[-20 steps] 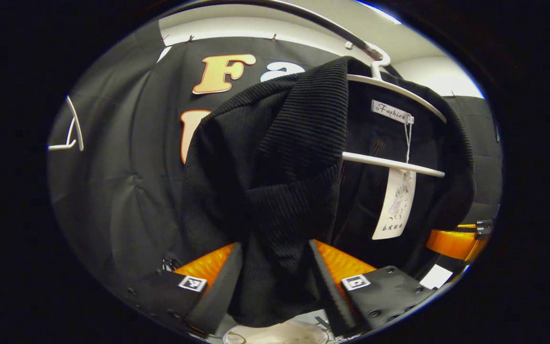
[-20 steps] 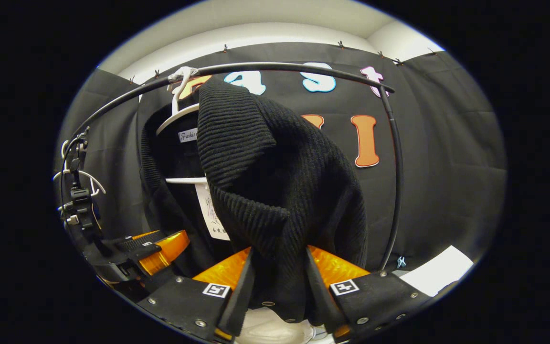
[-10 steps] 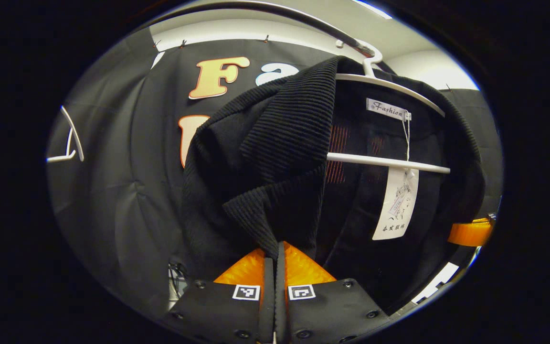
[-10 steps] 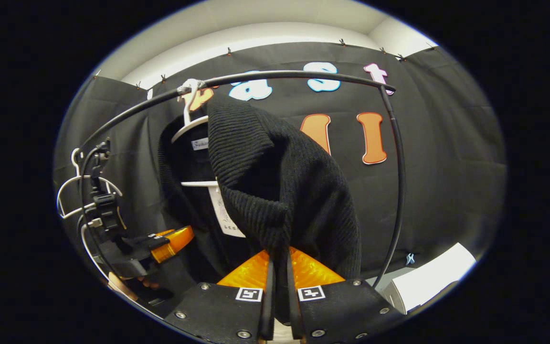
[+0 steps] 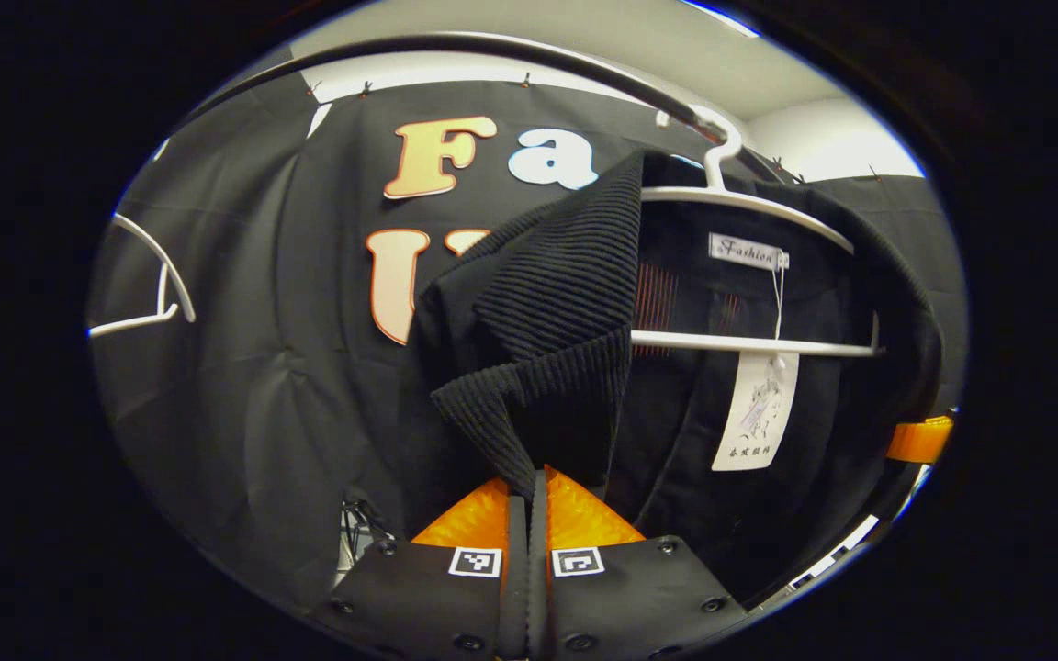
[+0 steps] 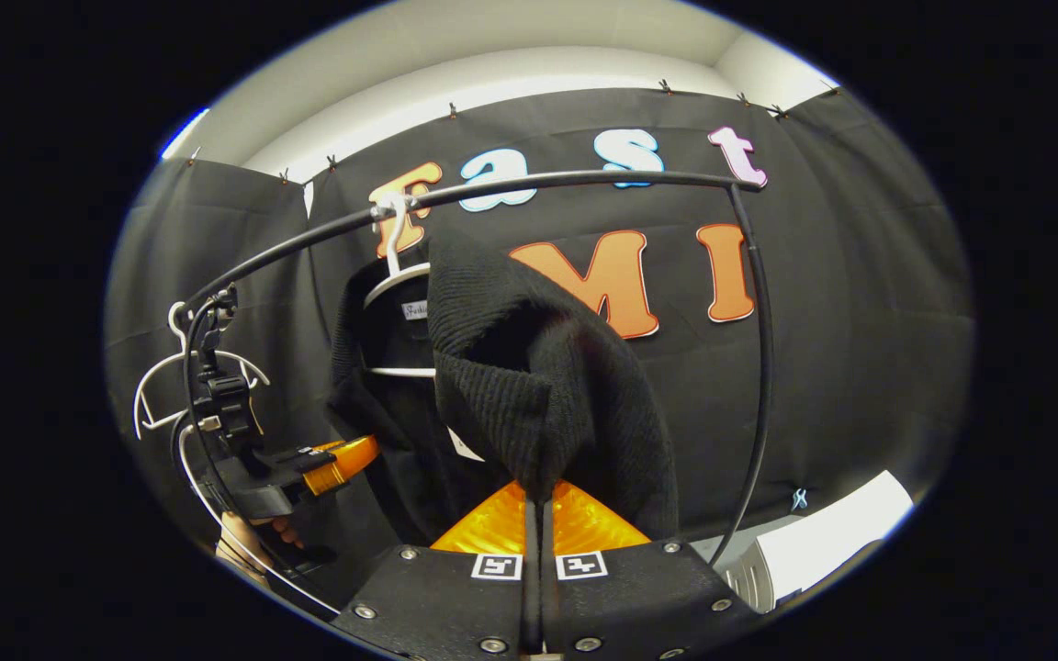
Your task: Grasp the clothes on the hanger with both hands and then place them into the laundry hamper below.
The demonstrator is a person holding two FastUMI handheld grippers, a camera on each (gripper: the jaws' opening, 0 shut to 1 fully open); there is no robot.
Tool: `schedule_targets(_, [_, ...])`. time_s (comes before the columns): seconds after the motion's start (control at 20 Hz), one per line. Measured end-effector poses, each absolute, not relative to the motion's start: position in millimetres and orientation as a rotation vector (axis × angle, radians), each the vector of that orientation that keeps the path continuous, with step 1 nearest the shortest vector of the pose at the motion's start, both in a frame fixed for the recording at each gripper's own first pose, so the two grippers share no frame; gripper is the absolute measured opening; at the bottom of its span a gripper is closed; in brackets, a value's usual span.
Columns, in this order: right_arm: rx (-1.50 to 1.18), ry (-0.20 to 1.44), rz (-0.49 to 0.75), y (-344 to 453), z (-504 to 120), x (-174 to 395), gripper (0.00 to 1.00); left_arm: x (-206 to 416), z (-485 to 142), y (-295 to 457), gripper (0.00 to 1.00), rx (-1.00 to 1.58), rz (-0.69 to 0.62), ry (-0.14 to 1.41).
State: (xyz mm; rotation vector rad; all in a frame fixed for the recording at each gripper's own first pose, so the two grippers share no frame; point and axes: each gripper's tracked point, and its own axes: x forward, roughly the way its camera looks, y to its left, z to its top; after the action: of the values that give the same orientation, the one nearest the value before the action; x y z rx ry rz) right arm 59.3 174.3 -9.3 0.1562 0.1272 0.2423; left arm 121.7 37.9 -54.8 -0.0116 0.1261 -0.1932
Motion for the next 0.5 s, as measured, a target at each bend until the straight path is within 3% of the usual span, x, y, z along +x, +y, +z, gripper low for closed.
schedule_targets(0.2, [0.158,0.08,0.256,164.8,20.2,46.5,0.0,111.8,-26.0,60.4,0.06,0.012,-0.141,0.086])
schedule_targets(0.25, [0.16,0.072,0.257,161.7,26.4,44.3,0.07,111.5,-20.3,63.9,0.06,0.017,-0.127,0.074])
schedule_targets(0.4, [0.182,0.062,0.261,151.9,40.6,41.7,0.07,110.7,-8.7,75.5,0.06,0.019,-0.088,0.057])
schedule_targets(0.45, [0.191,0.058,0.261,145.9,45.1,40.0,0.0,112.0,-7.4,77.4,0.06,0.015,-0.08,0.056])
schedule_targets(0.5, [0.19,0.049,0.253,138.5,51.7,37.1,0.0,112.7,-6.5,77.2,0.06,0.014,-0.076,0.062])
